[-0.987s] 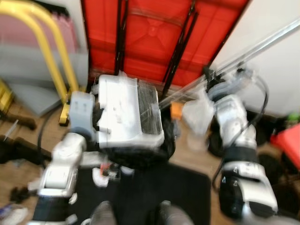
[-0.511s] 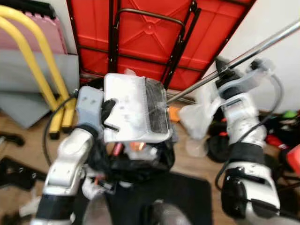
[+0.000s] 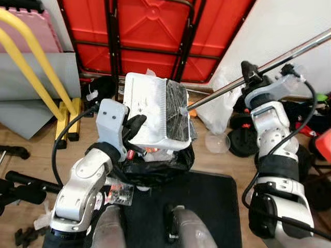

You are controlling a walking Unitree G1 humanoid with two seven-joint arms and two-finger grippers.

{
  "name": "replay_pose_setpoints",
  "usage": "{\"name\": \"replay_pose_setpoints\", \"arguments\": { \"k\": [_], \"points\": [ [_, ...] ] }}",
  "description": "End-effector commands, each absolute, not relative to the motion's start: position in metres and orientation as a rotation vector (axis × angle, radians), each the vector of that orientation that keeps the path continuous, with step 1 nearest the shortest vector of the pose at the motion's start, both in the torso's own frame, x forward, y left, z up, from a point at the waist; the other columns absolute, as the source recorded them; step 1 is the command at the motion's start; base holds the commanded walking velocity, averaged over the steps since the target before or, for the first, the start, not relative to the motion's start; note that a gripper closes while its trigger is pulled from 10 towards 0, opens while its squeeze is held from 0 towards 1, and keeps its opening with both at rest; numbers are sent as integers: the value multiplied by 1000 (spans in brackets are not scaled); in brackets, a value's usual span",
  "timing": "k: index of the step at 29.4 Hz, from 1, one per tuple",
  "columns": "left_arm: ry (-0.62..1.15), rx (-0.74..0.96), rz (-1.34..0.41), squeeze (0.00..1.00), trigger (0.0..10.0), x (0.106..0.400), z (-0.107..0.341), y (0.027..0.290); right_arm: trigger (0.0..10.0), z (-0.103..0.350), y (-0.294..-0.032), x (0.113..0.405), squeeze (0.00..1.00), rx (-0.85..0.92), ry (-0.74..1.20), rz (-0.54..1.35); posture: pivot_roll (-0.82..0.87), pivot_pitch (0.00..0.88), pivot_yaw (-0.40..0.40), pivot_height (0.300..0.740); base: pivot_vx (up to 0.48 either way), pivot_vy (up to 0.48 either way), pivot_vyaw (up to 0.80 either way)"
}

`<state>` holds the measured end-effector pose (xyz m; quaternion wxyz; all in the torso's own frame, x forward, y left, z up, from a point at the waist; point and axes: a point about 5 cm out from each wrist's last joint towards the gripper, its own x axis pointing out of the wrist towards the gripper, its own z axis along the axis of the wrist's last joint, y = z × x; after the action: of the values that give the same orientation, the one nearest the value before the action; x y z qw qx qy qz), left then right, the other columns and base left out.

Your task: Sweep floor

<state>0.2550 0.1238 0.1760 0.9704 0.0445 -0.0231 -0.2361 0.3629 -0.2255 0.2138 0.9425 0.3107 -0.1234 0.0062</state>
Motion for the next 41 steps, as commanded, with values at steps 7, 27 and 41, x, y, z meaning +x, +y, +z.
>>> {"name": "replay_pose_setpoints", "arguments": {
  "k": [7,27,41],
  "points": [
    [-18,60,-504,0,10000,243,176,121,10000,237,-238,358,0,654,-357,3,-117,365,-134,740,137,0,0],
    [26,68,-508,0,10000,231,176,120,10000,250,-240,362,0,620,-393,11,-108,376,-136,740,69,0,0],
    [24,91,-536,0,10000,226,182,117,10000,291,-201,397,0,161,-349,69,-107,404,-139,740,145,0,0]
  ]
}}
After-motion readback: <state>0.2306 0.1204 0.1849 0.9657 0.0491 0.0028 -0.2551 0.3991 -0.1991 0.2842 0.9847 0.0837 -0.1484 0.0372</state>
